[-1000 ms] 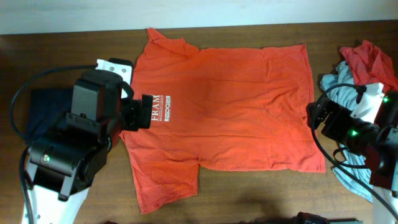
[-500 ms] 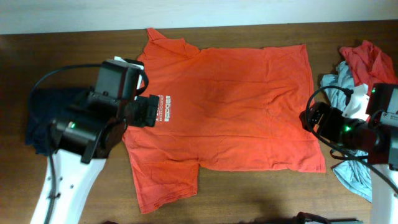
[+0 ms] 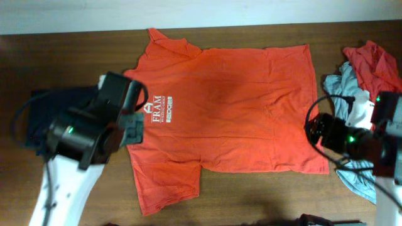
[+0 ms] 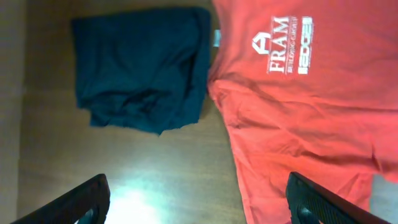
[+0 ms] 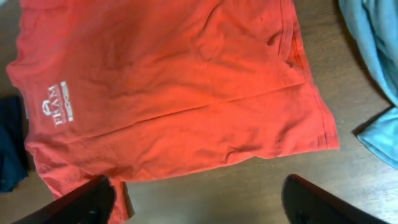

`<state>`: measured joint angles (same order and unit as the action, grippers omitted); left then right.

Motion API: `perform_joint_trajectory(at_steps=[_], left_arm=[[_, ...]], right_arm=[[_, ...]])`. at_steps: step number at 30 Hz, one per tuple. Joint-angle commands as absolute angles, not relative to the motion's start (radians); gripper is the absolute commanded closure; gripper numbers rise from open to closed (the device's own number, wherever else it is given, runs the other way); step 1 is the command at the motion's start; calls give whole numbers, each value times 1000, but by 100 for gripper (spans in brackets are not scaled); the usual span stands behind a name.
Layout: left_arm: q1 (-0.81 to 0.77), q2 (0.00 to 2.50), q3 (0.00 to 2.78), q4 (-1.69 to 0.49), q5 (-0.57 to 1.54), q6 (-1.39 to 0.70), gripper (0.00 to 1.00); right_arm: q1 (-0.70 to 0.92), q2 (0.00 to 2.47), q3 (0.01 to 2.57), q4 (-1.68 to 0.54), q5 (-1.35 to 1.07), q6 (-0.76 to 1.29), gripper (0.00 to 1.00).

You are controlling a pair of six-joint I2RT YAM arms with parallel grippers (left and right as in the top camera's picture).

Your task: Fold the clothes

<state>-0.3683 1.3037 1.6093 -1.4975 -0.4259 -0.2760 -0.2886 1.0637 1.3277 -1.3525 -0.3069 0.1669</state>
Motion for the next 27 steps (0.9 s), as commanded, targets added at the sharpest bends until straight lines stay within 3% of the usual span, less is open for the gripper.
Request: perform_joint_trajectory(at_steps=[1,4,14,27], left_arm=[[-364,1202,1573,-1509,-481,-382,6],[-364,1147,1468,-1471,-500,-428,1],[-364,1115,1069,-1224,-453,-533,1],[-317,1268,1027,-1121,-449,-538,1]], right_arm=[[-289,995,1333,-1389,-270,169,4],[-289,966,1331,-1433,-207,200,3],[-289,955,1247,-1451,-160,230,1],[-289,1058,985,-1243,-146,298,1]])
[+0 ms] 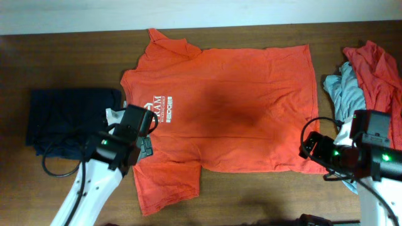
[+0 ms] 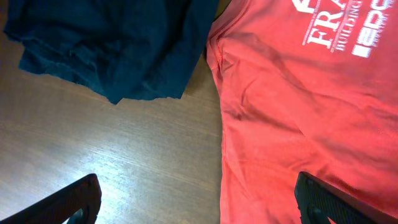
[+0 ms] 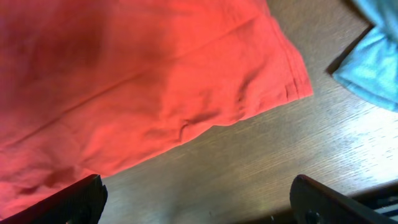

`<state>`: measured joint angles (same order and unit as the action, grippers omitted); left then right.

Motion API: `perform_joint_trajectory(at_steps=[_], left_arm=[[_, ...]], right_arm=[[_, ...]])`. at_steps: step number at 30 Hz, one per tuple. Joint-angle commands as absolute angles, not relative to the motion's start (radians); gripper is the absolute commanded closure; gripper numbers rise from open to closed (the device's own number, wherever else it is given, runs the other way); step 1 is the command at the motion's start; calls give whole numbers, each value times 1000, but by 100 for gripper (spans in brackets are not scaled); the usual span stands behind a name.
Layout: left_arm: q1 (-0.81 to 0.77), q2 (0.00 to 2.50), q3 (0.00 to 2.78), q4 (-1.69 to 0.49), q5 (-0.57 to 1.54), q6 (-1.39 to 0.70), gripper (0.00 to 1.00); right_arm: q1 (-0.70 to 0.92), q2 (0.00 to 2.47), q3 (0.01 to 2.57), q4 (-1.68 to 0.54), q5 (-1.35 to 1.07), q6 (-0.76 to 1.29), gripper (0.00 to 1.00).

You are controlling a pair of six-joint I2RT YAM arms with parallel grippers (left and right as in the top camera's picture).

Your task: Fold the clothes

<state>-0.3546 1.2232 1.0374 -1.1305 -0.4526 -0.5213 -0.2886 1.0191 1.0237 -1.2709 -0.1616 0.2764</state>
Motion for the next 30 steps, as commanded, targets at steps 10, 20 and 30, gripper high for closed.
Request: perform_joint_trajectory(at_steps=[10,20,30], left_arm=[[-126,1323,1027,-1058,-406,-537,1],[-97,1323,1027,-1051,-381,-522,1],[-97,1323,1027,-1051,-299,-468,1]], right_arm=[[-289,1129,978,-1217,-145,293,1],[-289,1129,978,-1188,-145,276,1],[-289,1129,978,-1201,-146,245,1]])
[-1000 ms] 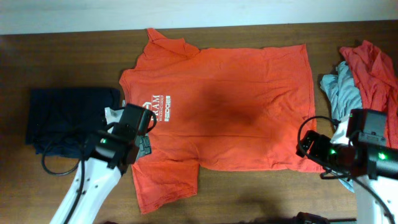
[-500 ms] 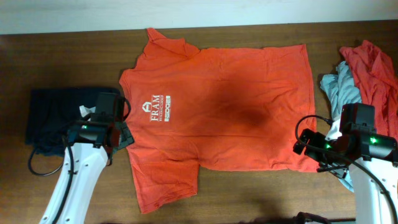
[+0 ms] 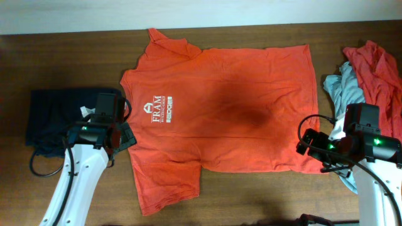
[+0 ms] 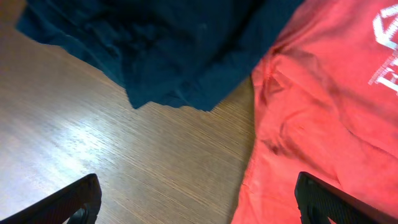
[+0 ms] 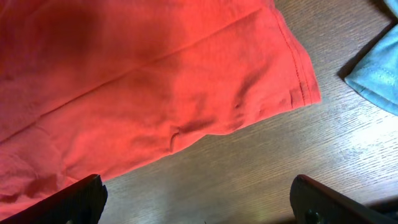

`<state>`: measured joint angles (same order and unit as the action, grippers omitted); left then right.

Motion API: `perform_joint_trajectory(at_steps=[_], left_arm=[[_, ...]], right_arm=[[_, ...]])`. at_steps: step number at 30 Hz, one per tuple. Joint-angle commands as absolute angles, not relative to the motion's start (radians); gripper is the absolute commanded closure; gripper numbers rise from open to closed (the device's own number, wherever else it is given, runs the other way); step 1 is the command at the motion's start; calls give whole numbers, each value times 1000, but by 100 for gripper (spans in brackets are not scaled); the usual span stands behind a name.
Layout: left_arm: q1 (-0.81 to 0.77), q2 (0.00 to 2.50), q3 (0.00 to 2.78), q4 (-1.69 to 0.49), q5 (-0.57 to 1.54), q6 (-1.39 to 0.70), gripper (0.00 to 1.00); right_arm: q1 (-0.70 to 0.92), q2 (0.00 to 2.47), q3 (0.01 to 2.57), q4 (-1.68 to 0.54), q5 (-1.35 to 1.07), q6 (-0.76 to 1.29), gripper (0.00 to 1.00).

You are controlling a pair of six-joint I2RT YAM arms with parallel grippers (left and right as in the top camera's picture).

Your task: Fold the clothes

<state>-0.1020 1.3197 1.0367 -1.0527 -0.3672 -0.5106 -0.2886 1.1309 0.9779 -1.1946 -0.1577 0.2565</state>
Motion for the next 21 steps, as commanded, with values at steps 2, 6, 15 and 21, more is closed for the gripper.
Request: perform_joint_trajectory(at_steps=[2,6,15,21], left_arm=[[-97,1325,1027,-1055,-263,-453,1],[-97,1341,997,-1048,-164,-455,1],[-88,1447,879,-997,-36,-592,1],[-74,1502,832,-969,59,-591,1]], right_arm=[[-289,1129,978,-1215,-146,253,1],[-289,1130,978,-1223,-145,252,1],[-289,1130,978,-1222,-145,251,1],[-289,1130,978,-1222,-144,251,1]])
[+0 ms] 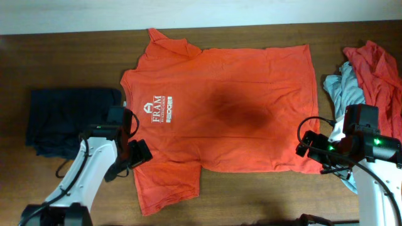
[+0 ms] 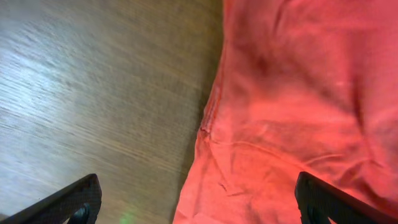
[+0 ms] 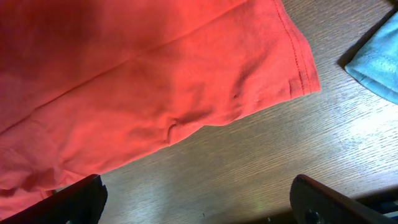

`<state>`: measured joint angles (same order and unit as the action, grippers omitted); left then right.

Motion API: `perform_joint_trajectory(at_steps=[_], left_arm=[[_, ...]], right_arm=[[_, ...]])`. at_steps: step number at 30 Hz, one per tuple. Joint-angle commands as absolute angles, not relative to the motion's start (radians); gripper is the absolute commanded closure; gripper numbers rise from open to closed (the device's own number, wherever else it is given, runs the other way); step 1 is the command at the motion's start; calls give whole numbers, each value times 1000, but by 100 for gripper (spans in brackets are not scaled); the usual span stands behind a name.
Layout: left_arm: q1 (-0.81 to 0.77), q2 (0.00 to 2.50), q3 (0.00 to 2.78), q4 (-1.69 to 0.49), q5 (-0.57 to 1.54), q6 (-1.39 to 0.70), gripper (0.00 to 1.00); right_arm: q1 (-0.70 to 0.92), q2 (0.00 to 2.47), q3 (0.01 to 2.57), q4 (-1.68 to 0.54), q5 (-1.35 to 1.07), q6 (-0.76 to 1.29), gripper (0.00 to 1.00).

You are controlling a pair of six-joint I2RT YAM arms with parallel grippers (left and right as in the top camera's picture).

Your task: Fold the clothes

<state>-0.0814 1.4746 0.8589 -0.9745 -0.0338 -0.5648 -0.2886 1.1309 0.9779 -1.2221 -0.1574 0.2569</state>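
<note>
An orange T-shirt (image 1: pixel 220 113) with a white logo lies spread flat across the table, neck to the left and hem to the right. My left gripper (image 1: pixel 138 153) hovers open at the shirt's left edge by the near sleeve. In the left wrist view that gripper (image 2: pixel 199 208) has the shirt's edge (image 2: pixel 208 121) running between its fingertips (image 2: pixel 81 200). My right gripper (image 1: pixel 308 146) stands open by the hem's near right corner. In the right wrist view the corner (image 3: pixel 303 74) lies ahead of the gripper (image 3: pixel 199 208), which has bare wood under it.
A folded dark navy garment (image 1: pixel 69 119) lies left of the shirt. At the right edge sits a pile with a red garment (image 1: pixel 377 69) and a light blue one (image 1: pixel 342 91), whose tip shows in the right wrist view (image 3: pixel 380 68). The table (image 1: pixel 251 194) is brown wood.
My left gripper has moved from over the navy garment beside the shirt's neck to the shirt's left edge at the near sleeve. The right gripper has barely shifted.
Both grippers were open and high, the left by the logo, the right off the hem. Then both were lower at the shirt's near edges. The left was then over the navy garment, and now it is at the near sleeve's edge; the right has stayed by the hem corner.
</note>
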Motion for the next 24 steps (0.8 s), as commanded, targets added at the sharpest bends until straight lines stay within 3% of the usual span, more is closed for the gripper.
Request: perform_joint_trajectory(at_steps=[1,15,18,20,24], left_arm=[[-74,1511,823,-969,88,-591,1],[-74,1526,647,-960,200,-591,1],[-75,1526,611,-941,225,-591,18],[-79,1526,595,-931,233,-588,22],[-96,1526,582,-914,270,-527,46]], right_arm=[[-289,1130,978,-1222,-141,252,1],[-289,1130,978,-1214,-118,252,1],[-289,1130,978,-1213,-118,252,1],[-289,1130,978,-1213,-118,252,1],[-289,1130,978,-1213,-118,252,1]])
